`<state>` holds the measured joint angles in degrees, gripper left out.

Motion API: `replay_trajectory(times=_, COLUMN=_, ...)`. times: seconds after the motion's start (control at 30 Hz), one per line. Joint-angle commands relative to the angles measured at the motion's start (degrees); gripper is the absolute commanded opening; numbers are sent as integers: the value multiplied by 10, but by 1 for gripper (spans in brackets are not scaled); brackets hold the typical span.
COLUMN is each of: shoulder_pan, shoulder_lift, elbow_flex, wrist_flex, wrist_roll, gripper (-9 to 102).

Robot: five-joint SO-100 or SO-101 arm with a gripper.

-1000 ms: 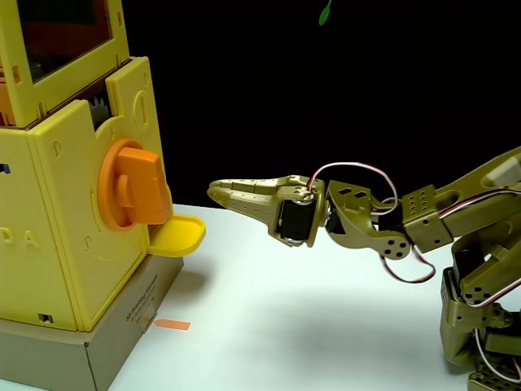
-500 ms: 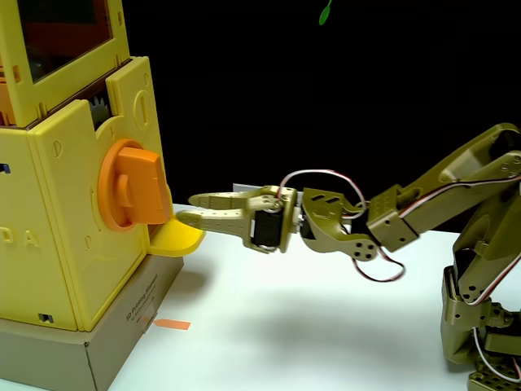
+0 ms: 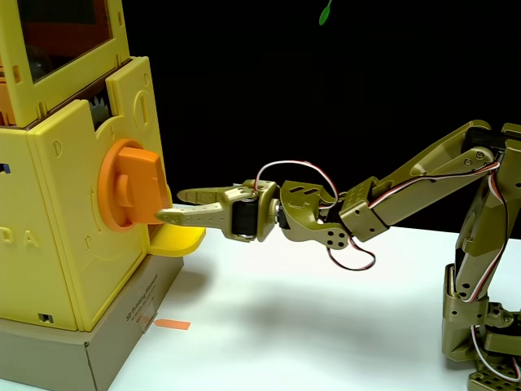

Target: Turn the button of vending machine.

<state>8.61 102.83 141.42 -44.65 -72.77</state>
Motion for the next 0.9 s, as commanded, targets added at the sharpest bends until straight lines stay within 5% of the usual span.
replay_trajectory(times=0.0, shoulder_pan=4, shoulder_lift=-11, elbow_flex=-51, wrist_flex=1, wrist_roll=-11, gripper=37)
replay_trajectory(times=0.87, shoulder_pan=4, shoulder_lift=-114, elbow_flex=-171, wrist_flex=-11, wrist_roll=-68, gripper=20)
